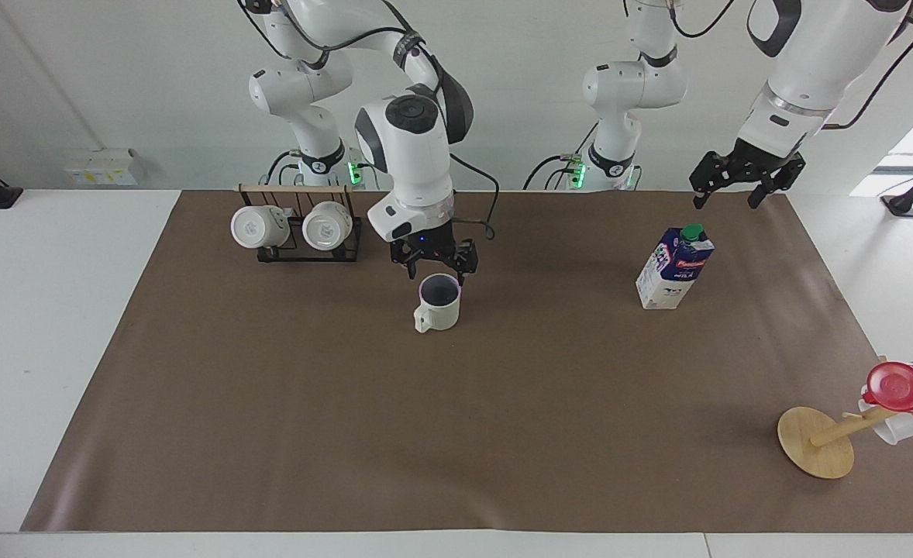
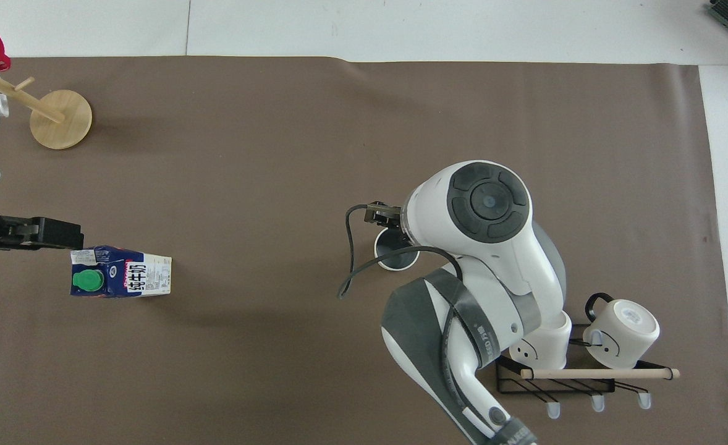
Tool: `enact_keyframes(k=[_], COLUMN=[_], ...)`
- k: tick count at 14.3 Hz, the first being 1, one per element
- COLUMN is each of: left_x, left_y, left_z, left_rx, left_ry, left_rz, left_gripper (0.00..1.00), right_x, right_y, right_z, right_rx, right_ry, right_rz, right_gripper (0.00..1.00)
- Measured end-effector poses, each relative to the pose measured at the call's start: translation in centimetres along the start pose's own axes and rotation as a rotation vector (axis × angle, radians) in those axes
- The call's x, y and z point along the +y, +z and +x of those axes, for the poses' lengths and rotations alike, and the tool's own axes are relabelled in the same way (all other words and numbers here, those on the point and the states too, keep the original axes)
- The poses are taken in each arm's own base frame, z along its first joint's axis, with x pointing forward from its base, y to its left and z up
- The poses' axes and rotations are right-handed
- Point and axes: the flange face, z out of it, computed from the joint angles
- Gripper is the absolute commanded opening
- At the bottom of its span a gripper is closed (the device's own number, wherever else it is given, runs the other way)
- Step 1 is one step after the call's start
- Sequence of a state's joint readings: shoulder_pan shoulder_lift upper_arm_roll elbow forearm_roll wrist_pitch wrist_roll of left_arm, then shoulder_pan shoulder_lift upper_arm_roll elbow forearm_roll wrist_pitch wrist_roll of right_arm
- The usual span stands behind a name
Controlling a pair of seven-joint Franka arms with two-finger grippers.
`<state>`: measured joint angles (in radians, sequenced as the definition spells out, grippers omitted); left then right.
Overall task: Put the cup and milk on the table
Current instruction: 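Set the mug down and withdraw the right gripper while the left gripper grasps the carton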
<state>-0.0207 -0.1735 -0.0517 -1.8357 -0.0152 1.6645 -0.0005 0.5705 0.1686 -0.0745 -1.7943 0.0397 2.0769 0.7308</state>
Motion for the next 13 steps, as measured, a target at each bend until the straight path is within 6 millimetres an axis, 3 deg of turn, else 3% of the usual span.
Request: enact_keyframes(k=[8,13], left_x=[-0.4,-0.5], left_y=[7.3,10.3], left_z=[-2.8,-3.4], left_rx=[0.068,0.1], left_ry=[0.043,0.062], left_rz=[0.007,0.01], left_gripper=[1.0,1.0], right_x=[6.0,13.1], right_y=[-4.3,-7.1], right_z=[2.5,5.1], right_rx=[-0.025,-0.059], right_ry=[-0.069,-0.137], right_rz=[-0.023,-0.043], right_gripper=[1.0,1.0])
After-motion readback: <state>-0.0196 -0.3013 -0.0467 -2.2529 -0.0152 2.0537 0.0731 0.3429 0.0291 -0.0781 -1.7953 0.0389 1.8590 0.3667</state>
